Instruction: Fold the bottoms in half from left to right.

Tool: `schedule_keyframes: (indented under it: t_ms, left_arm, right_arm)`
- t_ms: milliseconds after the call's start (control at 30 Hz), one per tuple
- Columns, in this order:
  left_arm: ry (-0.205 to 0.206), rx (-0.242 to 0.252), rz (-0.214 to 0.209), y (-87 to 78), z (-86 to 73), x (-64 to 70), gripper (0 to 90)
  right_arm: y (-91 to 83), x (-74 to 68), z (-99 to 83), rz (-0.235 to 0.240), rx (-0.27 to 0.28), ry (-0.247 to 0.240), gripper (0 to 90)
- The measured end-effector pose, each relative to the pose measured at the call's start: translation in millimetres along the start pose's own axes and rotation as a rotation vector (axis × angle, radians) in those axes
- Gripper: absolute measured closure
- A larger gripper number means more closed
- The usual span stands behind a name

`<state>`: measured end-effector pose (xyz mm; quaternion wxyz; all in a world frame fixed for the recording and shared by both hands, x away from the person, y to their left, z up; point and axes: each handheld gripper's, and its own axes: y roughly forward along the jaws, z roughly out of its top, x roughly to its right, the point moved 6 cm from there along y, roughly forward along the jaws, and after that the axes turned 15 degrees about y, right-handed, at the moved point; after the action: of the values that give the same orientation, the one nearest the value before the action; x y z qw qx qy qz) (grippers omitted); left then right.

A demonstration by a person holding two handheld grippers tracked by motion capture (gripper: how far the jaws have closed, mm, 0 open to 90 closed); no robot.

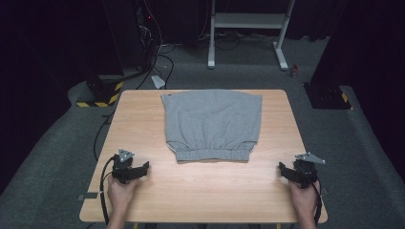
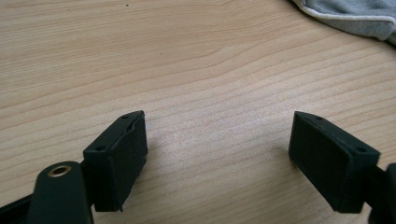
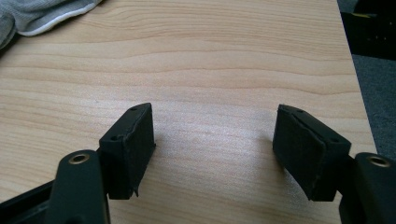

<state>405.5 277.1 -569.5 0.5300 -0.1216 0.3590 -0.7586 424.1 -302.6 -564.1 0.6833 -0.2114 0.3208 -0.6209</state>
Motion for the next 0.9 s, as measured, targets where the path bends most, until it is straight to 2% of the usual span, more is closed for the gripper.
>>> schedule_keyframes:
  t_ms: [467,600,800,900]
  left_arm:
    - [-0.001,0.001,-0.008,0.6,0.3,0.3,17.9]
    - [-0.013,-0.010,0.014,1.0,1.2,1.1,17.9]
    - [-0.010,-0.010,0.013,0.9,1.5,1.3,17.9]
    - [-0.015,-0.014,0.008,0.3,2.5,2.3,20.4]
  right_arm:
    - [0.2,-0.2,0.4,-0.004,0.000,-0.001,28.3]
    - [0.4,-0.9,0.1,0.000,-0.005,-0.005,26.8]
    - [0.6,-2.8,-1.0,0.004,-0.014,-0.003,22.6]
    - [-0.6,-3.2,-0.9,-0.007,-0.015,-0.002,26.3]
